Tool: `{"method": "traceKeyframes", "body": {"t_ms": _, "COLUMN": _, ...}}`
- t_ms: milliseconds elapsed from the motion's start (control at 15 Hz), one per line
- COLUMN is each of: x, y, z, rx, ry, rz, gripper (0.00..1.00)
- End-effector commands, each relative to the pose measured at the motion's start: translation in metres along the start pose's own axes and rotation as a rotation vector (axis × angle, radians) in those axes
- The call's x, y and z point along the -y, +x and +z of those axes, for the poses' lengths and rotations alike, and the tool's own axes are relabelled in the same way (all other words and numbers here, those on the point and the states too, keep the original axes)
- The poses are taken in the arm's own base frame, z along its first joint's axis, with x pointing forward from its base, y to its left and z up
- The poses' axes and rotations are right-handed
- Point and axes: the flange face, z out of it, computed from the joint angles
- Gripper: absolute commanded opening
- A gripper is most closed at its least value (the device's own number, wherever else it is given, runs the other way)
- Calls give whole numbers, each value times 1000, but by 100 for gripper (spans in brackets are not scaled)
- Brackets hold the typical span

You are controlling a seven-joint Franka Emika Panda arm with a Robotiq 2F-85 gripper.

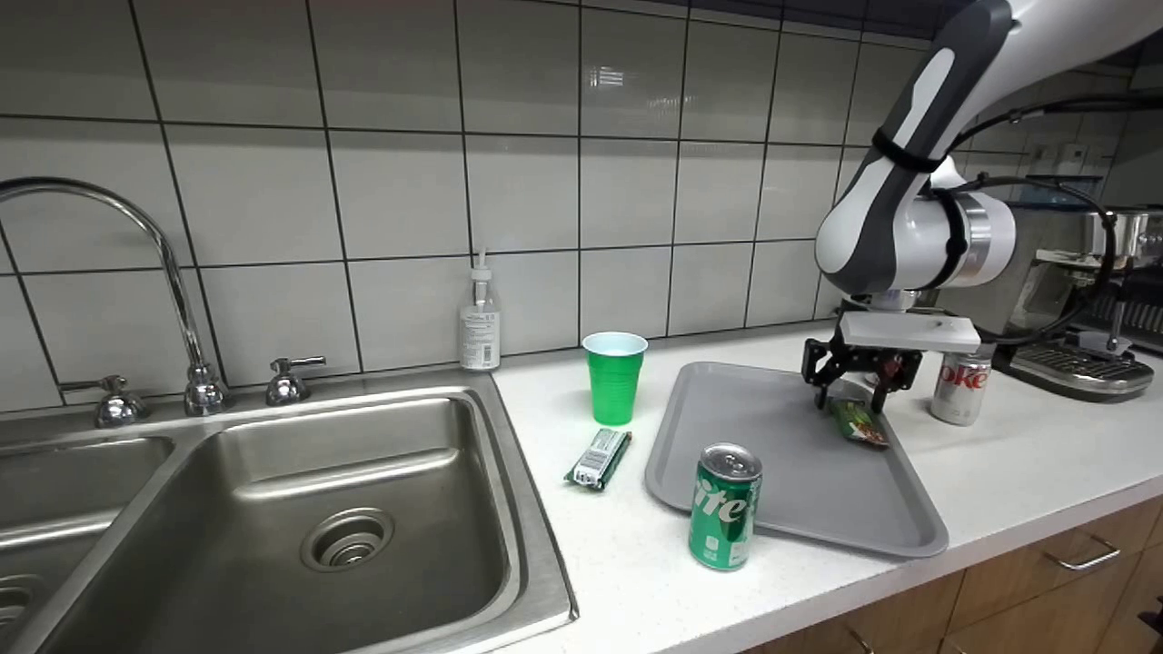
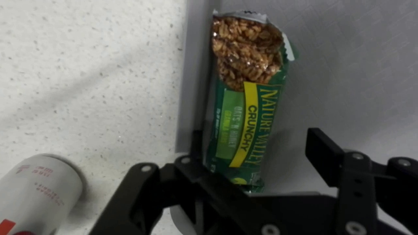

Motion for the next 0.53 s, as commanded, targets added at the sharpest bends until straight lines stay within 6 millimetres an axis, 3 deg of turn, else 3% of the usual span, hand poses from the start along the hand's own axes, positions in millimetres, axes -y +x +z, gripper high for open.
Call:
{"method": "traceKeyframes", "body": {"t_ms": 0, "x": 3, "y": -5, "z": -20, "rx": 2, "ry": 32, "rz": -41, "gripper": 100}}
{"method": "traceKeyframes", "body": {"t_ms": 467, "x": 20, "y": -11, "z": -44, "rx": -20, "ry": 78, "rz": -116, "gripper": 100}}
